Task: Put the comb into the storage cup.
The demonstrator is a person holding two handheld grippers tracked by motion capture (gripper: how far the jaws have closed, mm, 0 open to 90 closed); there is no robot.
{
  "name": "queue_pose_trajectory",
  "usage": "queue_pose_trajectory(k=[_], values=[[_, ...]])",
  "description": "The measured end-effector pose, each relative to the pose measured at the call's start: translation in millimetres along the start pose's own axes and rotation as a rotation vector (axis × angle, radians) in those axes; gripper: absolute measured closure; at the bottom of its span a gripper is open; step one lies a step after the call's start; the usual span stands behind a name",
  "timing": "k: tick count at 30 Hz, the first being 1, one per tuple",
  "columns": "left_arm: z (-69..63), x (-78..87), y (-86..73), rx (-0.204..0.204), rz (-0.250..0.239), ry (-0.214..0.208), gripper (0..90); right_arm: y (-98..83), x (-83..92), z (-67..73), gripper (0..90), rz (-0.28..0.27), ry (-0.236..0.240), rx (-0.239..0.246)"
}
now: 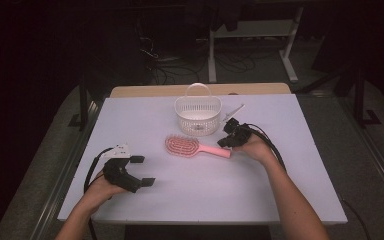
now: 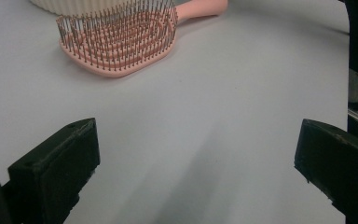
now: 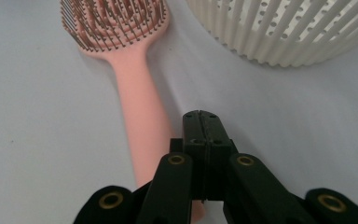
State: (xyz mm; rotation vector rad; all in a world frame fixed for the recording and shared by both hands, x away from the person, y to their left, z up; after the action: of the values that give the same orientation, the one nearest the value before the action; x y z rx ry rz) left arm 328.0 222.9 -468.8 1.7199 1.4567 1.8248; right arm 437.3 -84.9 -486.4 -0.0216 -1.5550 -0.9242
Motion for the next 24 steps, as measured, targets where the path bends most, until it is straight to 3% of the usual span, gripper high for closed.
queue_pose_trajectory(k=[9, 24], values=[[-0.2, 0.5, 0.0, -0.001, 0.0, -0.001, 0.0, -4.8, 3.8, 5.4, 88.7, -0.011, 0.02, 0.013], [-0.7, 0.9, -0.3, 0.0, 0.0, 0.002, 0.0, -16.8, 3.6, 32.7, 88.7, 0.008, 0.065, 0.082]])
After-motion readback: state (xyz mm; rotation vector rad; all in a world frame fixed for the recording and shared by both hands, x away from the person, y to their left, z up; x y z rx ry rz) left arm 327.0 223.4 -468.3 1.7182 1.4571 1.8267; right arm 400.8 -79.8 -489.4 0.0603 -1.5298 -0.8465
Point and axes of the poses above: each handheld gripper's, and its own axes: x roughly backward along the jaws, y roughly out of its top, z roughly to its left, the point moved 6 cm from there along -x, roughly forward along the jaws, and after that the axes turned 3 degrees about z, right-handed, at the moved point
